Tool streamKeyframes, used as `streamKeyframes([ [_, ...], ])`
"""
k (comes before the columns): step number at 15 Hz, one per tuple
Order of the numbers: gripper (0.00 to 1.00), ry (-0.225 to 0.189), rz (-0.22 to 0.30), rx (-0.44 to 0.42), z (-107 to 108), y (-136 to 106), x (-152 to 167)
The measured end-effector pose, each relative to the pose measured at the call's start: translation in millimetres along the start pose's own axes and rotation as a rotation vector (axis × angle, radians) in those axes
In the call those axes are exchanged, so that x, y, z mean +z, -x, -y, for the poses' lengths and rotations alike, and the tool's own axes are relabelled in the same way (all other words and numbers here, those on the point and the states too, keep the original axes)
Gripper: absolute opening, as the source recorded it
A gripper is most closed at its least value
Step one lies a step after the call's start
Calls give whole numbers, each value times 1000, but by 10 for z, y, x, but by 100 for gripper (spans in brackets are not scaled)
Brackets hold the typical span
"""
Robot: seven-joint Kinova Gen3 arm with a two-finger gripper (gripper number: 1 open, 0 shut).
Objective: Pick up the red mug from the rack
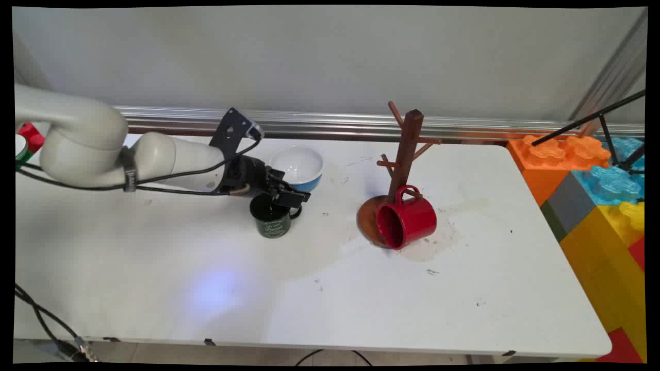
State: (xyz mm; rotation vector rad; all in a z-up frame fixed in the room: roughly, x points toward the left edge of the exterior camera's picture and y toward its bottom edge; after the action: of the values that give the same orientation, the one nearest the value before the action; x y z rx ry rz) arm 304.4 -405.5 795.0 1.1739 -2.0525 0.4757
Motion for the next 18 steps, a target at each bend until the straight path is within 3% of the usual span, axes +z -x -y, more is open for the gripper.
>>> streamKeyframes([
  [2,100,27,-37,-14,-8,42,-24],
  [6,100,90,-163,4,-141,-40,-123],
  [11,100,186,-280,87,-505,-351,-291],
  [14,100,224,-294,129,-696,-448,-340],
  [18,100,243,-272,139,-815,-465,-315],
])
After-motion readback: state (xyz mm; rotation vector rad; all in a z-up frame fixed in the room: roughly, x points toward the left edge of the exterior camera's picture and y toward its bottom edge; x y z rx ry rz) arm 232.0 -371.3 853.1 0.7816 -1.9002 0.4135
